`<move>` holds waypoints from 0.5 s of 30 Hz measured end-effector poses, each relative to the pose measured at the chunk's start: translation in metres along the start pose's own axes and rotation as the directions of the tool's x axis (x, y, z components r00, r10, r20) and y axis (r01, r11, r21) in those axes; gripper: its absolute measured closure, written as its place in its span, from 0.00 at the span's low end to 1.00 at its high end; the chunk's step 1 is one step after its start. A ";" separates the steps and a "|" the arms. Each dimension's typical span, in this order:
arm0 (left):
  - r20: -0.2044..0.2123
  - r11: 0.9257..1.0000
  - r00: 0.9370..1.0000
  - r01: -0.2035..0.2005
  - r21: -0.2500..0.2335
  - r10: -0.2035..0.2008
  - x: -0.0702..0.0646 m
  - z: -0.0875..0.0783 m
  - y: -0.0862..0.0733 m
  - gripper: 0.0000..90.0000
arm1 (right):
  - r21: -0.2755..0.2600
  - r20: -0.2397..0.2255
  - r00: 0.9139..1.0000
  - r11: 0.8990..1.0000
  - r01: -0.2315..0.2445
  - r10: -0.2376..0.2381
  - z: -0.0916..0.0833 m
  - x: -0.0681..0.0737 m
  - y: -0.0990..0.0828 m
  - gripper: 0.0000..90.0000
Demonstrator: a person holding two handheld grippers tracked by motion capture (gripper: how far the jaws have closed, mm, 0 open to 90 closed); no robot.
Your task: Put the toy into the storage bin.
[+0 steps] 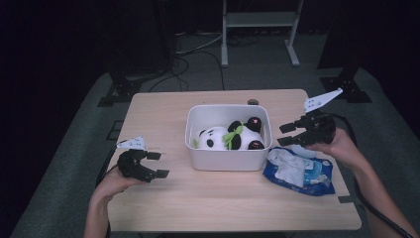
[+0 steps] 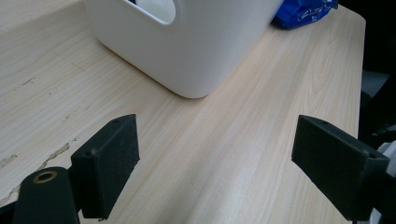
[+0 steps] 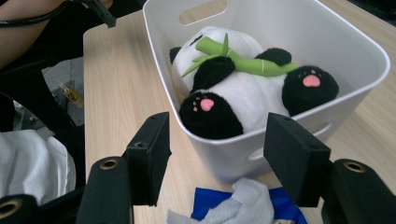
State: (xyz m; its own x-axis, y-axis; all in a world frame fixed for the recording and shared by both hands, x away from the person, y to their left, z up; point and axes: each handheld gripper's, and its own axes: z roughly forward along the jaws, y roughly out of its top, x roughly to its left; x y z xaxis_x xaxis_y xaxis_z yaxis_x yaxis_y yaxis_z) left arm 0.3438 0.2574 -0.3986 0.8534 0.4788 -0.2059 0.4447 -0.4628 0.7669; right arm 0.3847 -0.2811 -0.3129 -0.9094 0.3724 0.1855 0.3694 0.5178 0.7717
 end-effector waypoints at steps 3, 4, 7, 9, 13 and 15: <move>0.001 1.000 1.000 0.000 0.001 0.000 0.000 0.001 0.000 0.15 | -0.011 0.005 1.000 1.000 -0.015 0.015 -0.002 -0.001 -0.011 0.44; 0.000 1.000 1.000 0.000 0.001 0.000 0.000 0.001 0.000 0.15 | -0.012 0.005 1.000 1.000 -0.023 0.023 -0.002 -0.002 -0.014 0.43; 0.000 1.000 1.000 0.004 0.002 -0.004 0.000 0.001 -0.001 0.15 | -0.015 0.007 0.999 0.999 -0.031 0.031 -0.002 -0.002 -0.020 0.43; 0.000 1.000 1.000 0.004 0.004 -0.004 0.000 0.002 -0.001 0.15 | -0.021 0.008 0.999 0.999 -0.045 0.045 -0.003 -0.002 -0.029 0.43; 0.002 1.000 1.000 0.003 0.008 -0.003 0.000 0.003 -0.001 0.15 | -0.032 0.016 0.998 0.998 -0.054 0.055 -0.004 -0.002 -0.038 0.42; 0.000 1.000 1.000 0.002 0.009 -0.002 0.000 0.003 -0.001 0.15 | -0.033 0.017 0.998 0.998 -0.058 0.059 -0.004 -0.002 -0.041 0.42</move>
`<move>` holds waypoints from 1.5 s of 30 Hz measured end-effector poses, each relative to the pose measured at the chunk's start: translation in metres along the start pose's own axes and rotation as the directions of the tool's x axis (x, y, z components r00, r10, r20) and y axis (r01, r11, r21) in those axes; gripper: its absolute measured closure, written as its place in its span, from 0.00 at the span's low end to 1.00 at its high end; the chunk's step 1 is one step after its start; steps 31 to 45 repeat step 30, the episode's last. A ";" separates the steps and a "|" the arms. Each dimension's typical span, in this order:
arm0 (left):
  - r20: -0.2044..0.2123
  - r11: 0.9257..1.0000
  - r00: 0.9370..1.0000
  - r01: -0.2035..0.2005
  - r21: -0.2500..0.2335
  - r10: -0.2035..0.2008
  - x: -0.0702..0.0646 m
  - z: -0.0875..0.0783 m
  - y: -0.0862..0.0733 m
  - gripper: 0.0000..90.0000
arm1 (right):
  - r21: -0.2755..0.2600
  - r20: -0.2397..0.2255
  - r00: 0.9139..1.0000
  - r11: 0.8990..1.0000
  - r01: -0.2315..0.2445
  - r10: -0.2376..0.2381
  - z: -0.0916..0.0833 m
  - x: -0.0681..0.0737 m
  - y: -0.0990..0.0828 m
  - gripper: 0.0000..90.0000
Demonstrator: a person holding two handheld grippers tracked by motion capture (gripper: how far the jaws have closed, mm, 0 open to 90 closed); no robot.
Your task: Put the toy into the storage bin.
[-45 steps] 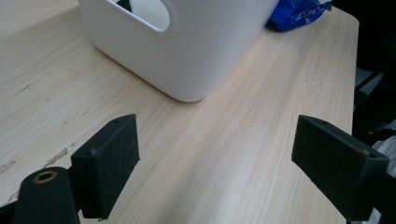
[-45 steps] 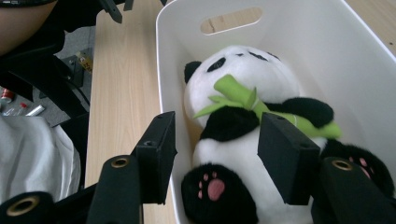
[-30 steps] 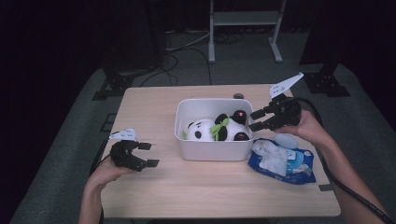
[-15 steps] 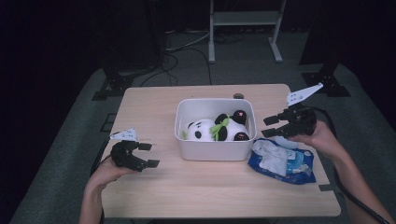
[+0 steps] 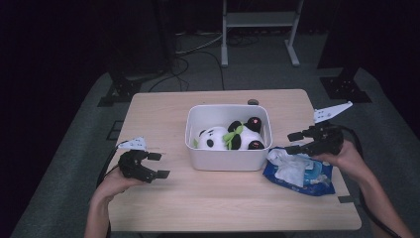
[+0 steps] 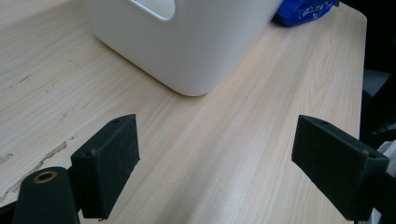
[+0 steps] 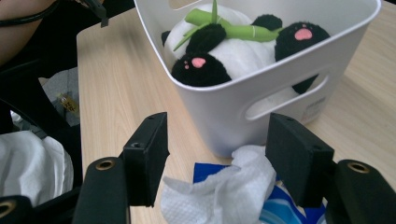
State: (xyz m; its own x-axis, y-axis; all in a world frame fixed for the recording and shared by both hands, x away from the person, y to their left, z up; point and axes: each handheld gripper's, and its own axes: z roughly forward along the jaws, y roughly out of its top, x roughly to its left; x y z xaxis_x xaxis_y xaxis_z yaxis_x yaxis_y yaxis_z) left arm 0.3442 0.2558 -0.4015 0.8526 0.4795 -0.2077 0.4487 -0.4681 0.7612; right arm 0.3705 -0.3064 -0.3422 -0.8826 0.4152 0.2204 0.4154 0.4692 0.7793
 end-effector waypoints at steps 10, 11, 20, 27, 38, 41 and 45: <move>-0.002 1.000 1.000 0.003 0.004 -0.003 -0.001 0.002 -0.001 0.15 | -0.015 0.015 0.999 0.999 -0.031 0.032 -0.001 0.002 -0.024 0.40; -0.003 1.000 1.000 0.002 0.005 -0.002 -0.001 0.002 -0.001 0.15 | -0.013 0.017 0.999 0.999 -0.035 0.035 0.000 0.002 -0.026 0.39; -0.003 1.000 1.000 0.001 0.012 -0.001 0.000 0.003 -0.001 0.15 | -0.012 0.022 0.999 0.999 -0.050 0.050 0.000 0.004 -0.042 0.38; -0.004 1.000 1.000 0.000 0.016 0.000 -0.001 0.003 -0.002 0.15 | -0.019 0.027 0.997 0.997 -0.070 0.071 -0.001 0.006 -0.058 0.37; -0.006 1.000 1.000 -0.004 0.013 0.004 0.000 0.002 -0.001 0.15 | -0.020 0.028 0.997 0.997 -0.070 0.070 -0.001 0.007 -0.061 0.37; -0.006 1.000 1.000 -0.004 0.013 0.004 0.000 0.002 -0.001 0.15 | -0.020 0.028 0.997 0.997 -0.070 0.070 -0.001 0.007 -0.061 0.37; -0.006 1.000 1.000 -0.004 0.013 0.004 0.000 0.002 -0.001 0.15 | -0.020 0.028 0.997 0.997 -0.070 0.070 -0.001 0.007 -0.061 0.37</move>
